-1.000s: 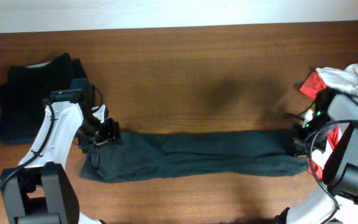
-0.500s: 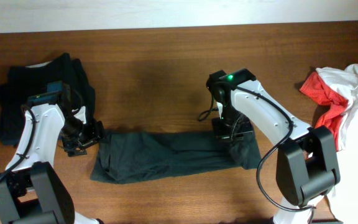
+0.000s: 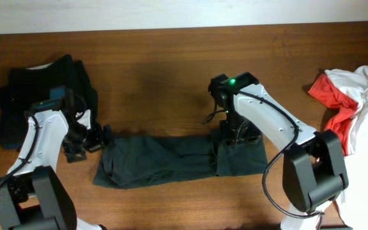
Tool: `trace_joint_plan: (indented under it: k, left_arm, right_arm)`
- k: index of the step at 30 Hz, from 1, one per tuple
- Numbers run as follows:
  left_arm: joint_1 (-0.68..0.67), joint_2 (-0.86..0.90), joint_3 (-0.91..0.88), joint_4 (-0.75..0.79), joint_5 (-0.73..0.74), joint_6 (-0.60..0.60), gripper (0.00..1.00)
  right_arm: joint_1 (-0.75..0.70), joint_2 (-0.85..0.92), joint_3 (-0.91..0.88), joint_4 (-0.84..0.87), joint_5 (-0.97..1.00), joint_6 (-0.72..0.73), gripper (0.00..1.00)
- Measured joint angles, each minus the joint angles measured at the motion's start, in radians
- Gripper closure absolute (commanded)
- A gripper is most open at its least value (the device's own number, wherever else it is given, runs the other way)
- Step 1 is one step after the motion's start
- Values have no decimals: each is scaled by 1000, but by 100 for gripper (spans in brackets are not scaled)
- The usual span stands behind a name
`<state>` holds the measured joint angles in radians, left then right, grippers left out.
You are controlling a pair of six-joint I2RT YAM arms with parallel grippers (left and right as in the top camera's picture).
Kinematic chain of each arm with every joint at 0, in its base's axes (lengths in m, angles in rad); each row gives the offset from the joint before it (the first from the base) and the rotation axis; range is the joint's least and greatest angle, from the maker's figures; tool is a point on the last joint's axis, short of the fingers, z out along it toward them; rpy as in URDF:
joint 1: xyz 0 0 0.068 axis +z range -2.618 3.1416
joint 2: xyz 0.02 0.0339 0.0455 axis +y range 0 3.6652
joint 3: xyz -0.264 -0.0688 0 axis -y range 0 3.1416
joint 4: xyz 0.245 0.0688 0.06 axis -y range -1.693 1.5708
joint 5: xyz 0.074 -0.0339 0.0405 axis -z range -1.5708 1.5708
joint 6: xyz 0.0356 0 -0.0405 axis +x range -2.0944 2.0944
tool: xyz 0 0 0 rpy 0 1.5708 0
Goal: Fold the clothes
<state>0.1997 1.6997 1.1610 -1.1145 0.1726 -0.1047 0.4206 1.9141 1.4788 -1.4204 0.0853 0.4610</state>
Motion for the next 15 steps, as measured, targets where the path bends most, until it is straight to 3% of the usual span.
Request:
trace_joint_plan:
  k: [3, 7, 8, 10, 11, 15]
  left_arm:
    - [0, -4, -167, 167, 1, 67, 5]
    - [-3, -5, -235, 250, 27, 92, 32]
    - [-16, -6, -253, 277, 35, 89, 42]
    - [-60, -19, -278, 324, 38, 85, 87]
    - [-79, -22, -285, 337, 39, 84, 98]
    - [-101, -23, -286, 328, 52, 86, 99]
  right_arm:
    - [-111, 0, -1, -26, 32, 22, 61]
    - [-140, 0, -1, -16, 35, 23, 61]
    - [-140, 0, -1, -15, 35, 17, 61]
    - [-140, 0, -1, -15, 35, 2, 61]
    - [-140, 0, -1, -15, 35, -2, 61]
    - [-190, 0, -1, -15, 39, -24, 61]
